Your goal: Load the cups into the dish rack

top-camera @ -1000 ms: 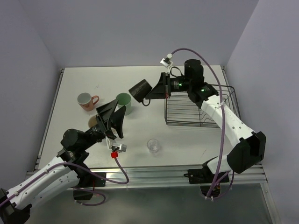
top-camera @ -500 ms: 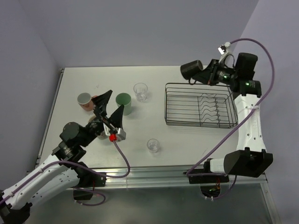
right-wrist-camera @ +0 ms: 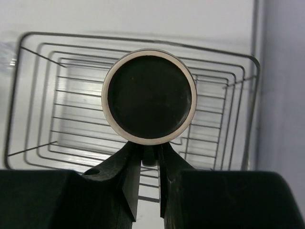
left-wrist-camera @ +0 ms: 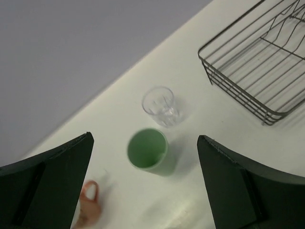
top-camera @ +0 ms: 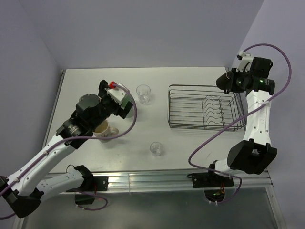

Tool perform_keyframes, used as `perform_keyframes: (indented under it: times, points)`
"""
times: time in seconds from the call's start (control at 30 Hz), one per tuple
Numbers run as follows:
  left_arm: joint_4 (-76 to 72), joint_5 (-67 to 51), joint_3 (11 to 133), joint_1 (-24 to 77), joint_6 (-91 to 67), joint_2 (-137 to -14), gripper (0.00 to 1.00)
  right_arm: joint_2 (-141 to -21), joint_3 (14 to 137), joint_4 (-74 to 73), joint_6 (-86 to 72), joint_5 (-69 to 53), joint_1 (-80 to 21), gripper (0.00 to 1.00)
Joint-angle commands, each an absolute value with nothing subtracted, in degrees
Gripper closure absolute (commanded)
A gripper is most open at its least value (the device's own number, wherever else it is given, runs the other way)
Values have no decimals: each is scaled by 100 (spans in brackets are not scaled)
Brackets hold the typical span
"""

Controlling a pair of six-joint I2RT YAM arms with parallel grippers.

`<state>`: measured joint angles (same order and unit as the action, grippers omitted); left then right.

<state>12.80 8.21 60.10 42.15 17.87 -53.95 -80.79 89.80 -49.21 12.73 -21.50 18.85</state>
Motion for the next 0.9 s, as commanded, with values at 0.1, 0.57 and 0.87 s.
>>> perform_keyframes:
  times: [0.1,0.57,0.87]
  points:
    - [2645,-245,6740,3604,-780,-5958,1,-8367,8780,-4272,1503,-915,1925,100]
    - [2865,-1195,7225,3032,-1740,-6495,1,-8982,8069,-3208,1556,-352,1986,100]
    - [2962,-1521,7699,2672,-2057,-6890,1,-8965,7533,-2672,1485,-220,2039,100]
